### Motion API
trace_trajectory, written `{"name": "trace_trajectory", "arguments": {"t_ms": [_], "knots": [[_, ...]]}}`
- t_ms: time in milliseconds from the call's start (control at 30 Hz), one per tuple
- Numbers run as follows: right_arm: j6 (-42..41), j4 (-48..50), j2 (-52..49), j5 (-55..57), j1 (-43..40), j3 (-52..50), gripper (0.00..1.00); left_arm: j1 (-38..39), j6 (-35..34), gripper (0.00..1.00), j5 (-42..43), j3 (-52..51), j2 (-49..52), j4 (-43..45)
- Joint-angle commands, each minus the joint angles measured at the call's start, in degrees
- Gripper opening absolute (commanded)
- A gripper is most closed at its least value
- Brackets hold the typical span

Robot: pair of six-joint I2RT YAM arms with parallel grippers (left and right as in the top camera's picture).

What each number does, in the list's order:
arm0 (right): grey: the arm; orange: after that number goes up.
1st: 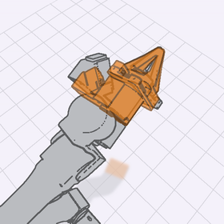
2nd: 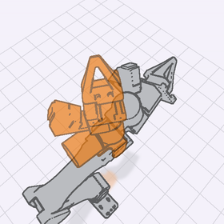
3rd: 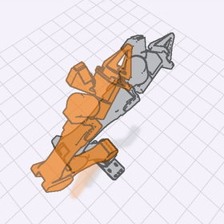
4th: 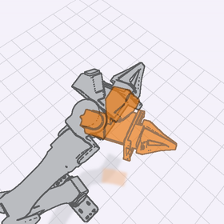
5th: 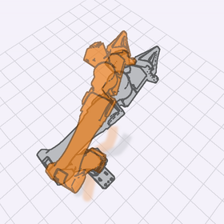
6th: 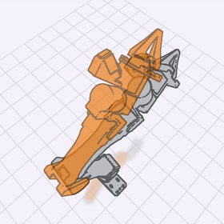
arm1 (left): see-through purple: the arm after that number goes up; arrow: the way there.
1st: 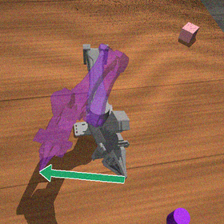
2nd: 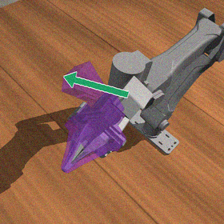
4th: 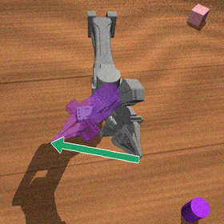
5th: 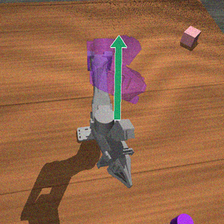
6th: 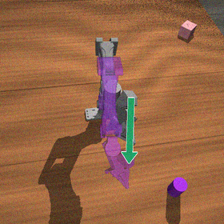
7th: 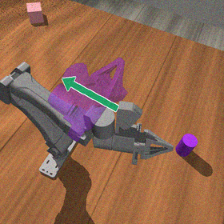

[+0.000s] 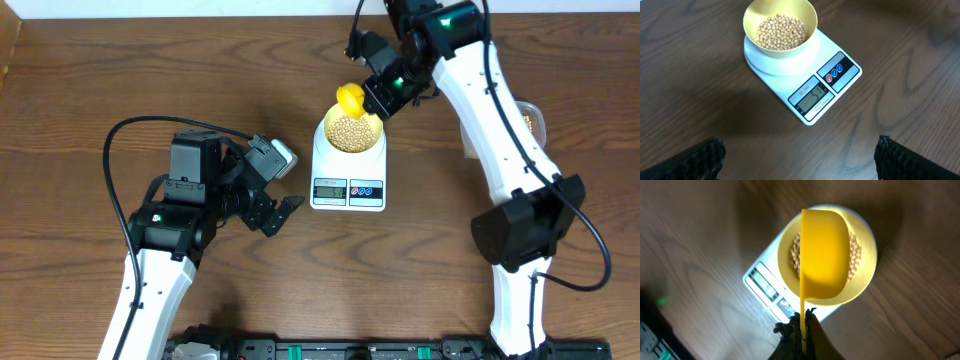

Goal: Scoop item into bowl and weigh 50g on scale
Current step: 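Lift the scoop from the tub and carry it to the bowl, then lower the scoop into the yellow bowl and scoop soybeans out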

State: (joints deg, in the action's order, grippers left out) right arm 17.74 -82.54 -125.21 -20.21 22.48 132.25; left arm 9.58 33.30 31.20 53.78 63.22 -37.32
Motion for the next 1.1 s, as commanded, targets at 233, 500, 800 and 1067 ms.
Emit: {"name": "trace_trajectory", "arguments": {"t_ms": [233, 500, 800, 1067], "knots": [[4.72, -1.14, -2.43, 7.19, 1.09, -0.37, 0.01, -0.26, 0.76, 0.98, 0.50, -0.09, 0.00, -0.17], [5.97, -0.92, -3.82, 5.68, 1.20, -0.37, 0.01, -0.26, 0.74, 0.98, 0.50, -0.09, 0.00, -0.17], [5.92, -0.81, -5.57, 5.11, 1.99, -0.39, 0.01, -0.26, 0.76, 0.97, 0.50, -0.09, 0.00, -0.17], [5.90, -1.03, -6.75, 6.10, 2.05, -0.42, 0.01, -0.26, 0.76, 0.98, 0.50, -0.09, 0.00, -0.15]]}}
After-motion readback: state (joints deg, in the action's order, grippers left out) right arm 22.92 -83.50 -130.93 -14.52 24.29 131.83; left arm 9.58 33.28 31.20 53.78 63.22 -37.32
